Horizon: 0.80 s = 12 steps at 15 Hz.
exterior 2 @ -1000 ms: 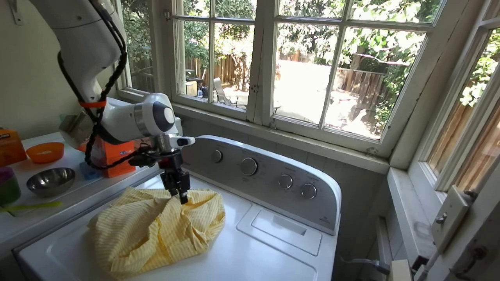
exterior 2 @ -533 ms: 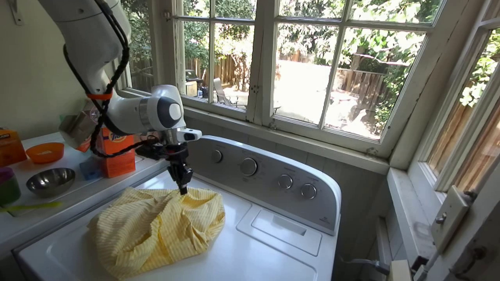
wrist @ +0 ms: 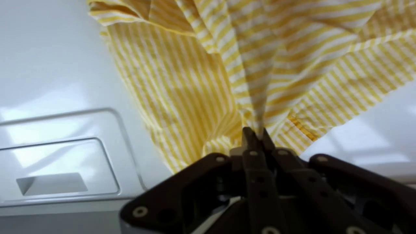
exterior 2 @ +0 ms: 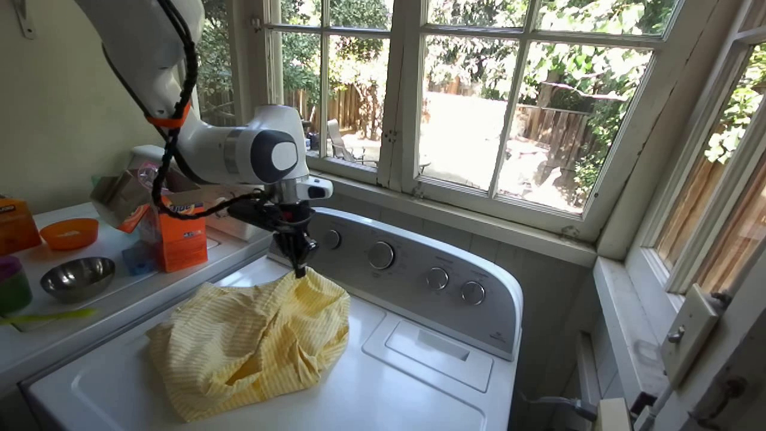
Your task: Unfold the yellow towel.
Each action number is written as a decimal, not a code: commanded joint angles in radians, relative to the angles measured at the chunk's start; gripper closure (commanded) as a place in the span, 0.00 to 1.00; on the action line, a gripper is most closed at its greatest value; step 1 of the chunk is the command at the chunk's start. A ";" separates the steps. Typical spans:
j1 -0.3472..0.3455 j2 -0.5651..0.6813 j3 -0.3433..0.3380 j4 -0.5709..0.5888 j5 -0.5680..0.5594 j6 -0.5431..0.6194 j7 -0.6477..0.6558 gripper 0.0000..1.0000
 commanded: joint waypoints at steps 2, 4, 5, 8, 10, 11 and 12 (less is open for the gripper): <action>-0.024 -0.120 -0.093 -0.018 -0.149 -0.082 -0.110 1.00; -0.027 -0.141 -0.137 0.010 -0.274 -0.164 -0.105 1.00; -0.030 -0.150 -0.152 0.016 -0.333 -0.202 -0.080 1.00; -0.046 -0.159 -0.174 0.017 -0.533 -0.273 0.038 1.00; -0.059 -0.163 -0.177 0.006 -0.663 -0.281 0.176 1.00; -0.066 -0.162 -0.176 0.003 -0.722 -0.291 0.246 1.00; -0.074 -0.162 -0.171 0.002 -0.771 -0.305 0.315 1.00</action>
